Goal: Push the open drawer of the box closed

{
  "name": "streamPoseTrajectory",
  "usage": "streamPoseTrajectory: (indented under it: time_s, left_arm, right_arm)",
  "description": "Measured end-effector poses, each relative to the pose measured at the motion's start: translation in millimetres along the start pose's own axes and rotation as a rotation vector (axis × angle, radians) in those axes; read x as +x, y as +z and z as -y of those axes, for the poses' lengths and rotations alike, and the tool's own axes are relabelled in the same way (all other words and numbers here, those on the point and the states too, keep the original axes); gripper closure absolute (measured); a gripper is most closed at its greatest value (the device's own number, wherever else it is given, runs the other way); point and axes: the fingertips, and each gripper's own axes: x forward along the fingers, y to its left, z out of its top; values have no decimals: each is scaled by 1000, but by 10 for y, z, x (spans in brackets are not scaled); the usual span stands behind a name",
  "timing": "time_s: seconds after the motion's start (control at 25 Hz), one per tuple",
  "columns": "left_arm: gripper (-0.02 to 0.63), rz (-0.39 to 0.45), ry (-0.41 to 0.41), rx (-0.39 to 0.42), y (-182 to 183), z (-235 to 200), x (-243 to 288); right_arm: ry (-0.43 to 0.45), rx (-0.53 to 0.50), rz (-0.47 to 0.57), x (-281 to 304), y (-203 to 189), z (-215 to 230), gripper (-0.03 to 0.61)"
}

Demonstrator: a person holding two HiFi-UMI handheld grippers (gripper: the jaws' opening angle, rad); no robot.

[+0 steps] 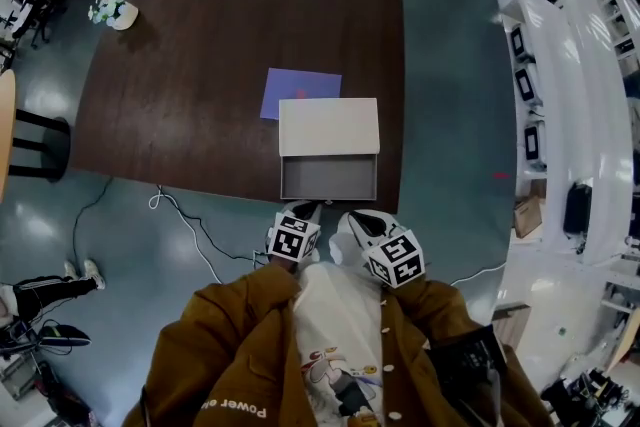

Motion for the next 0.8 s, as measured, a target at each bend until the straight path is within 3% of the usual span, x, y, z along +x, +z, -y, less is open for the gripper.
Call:
streamPoseTrajectory:
  time_s: [0.8]
  left_arm:
    - [603, 90, 4, 21, 678, -183, 205]
  right_arm:
    - [-44, 18, 36, 30, 238, 327, 572]
